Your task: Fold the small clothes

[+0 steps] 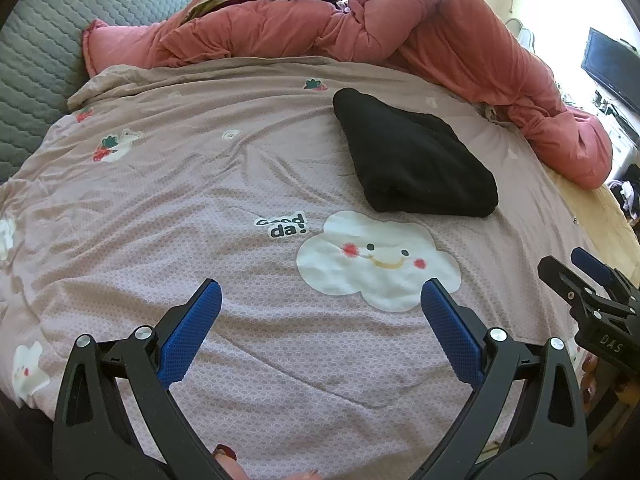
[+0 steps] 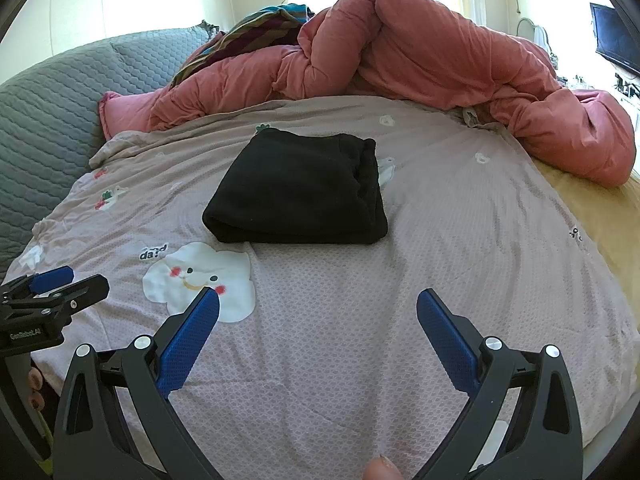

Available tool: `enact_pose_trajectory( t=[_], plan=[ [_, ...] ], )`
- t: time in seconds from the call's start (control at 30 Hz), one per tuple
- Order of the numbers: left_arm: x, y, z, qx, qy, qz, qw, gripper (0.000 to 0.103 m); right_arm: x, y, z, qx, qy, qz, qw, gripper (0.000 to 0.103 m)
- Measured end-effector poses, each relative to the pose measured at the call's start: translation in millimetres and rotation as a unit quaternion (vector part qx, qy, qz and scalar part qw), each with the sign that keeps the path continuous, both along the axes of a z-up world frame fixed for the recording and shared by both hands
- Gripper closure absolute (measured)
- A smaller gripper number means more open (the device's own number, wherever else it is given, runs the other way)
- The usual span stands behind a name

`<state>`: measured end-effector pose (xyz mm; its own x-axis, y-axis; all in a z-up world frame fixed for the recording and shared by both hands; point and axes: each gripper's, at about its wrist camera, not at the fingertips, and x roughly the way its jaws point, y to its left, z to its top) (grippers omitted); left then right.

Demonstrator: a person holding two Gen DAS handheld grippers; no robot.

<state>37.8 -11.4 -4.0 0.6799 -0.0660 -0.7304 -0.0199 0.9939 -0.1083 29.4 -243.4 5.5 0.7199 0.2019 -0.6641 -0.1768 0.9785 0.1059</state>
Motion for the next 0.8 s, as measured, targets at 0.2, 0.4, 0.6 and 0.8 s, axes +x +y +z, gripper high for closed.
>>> enact_pose_trajectory(
  t=[0.2,0.4,0.6,0.8],
  plan=[
    [0.4,-0.3,-0.6,0.005,0.003,0.001,1.0000,0.009,0.4,-3.2,-1.5,-0.002,0.003,-0.008,1.000,0.004],
    [1.6,4.2,-1.0,0.001,0.003,0.005,1.0000,0.009,-0.2,-14.9,-2.9,-0.012,0.002,-0.036,0.999,0.004],
    [2.0,19.3,-3.1,0.013,0.004,0.037,0.9992,0.009,-5.6,-75.5,5.8,-0.023,-0.003,-0.162,0.987,0.004],
    [23.0,74.9,0.0,-0.028,0.015,0.076,0.9966,0.009,-44.8,-197.4,3.7,-0.062,0.005,-0.363,0.930,0.004]
  ],
)
